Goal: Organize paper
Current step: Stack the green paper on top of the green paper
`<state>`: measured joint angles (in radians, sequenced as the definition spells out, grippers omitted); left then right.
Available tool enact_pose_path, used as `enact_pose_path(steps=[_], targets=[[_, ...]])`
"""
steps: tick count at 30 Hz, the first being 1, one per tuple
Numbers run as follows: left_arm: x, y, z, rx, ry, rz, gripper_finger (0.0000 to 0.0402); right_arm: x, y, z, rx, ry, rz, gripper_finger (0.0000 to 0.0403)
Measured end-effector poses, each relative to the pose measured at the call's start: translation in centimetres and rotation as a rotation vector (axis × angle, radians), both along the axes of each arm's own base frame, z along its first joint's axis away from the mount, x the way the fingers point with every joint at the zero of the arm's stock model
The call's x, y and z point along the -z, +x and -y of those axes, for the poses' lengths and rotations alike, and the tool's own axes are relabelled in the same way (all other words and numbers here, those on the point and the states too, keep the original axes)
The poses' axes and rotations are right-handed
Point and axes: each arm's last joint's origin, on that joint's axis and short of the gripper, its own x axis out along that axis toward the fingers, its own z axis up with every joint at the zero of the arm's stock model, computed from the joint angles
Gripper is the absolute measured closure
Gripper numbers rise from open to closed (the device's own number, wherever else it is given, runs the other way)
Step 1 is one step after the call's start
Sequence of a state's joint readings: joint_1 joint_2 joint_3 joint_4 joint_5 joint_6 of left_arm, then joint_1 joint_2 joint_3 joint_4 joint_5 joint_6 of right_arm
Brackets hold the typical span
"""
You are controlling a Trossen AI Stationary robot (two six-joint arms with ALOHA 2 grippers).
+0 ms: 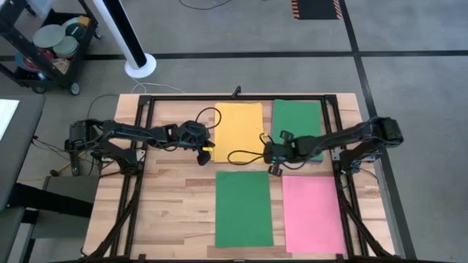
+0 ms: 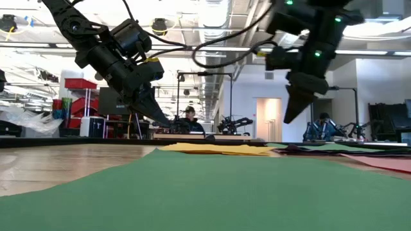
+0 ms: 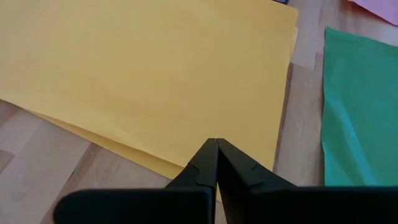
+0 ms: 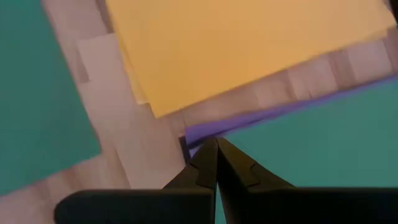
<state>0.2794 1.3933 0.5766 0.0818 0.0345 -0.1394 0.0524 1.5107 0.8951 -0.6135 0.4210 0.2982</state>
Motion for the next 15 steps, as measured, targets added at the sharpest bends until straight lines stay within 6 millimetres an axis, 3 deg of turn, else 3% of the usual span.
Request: enact_pose_path(steps=[7,15], targets=[[-0.1,0.1,0.0,0.0,0.003,0.013,0.0401,1.9,-1.7,0.1,0.055,-0.023,0.039,0.039],[-0.1,0.1,0.0,0.003,0.006,0.014,0.0401,2.6,-1.7,-0.1,0.05,-0.035,0.023,0.0305]])
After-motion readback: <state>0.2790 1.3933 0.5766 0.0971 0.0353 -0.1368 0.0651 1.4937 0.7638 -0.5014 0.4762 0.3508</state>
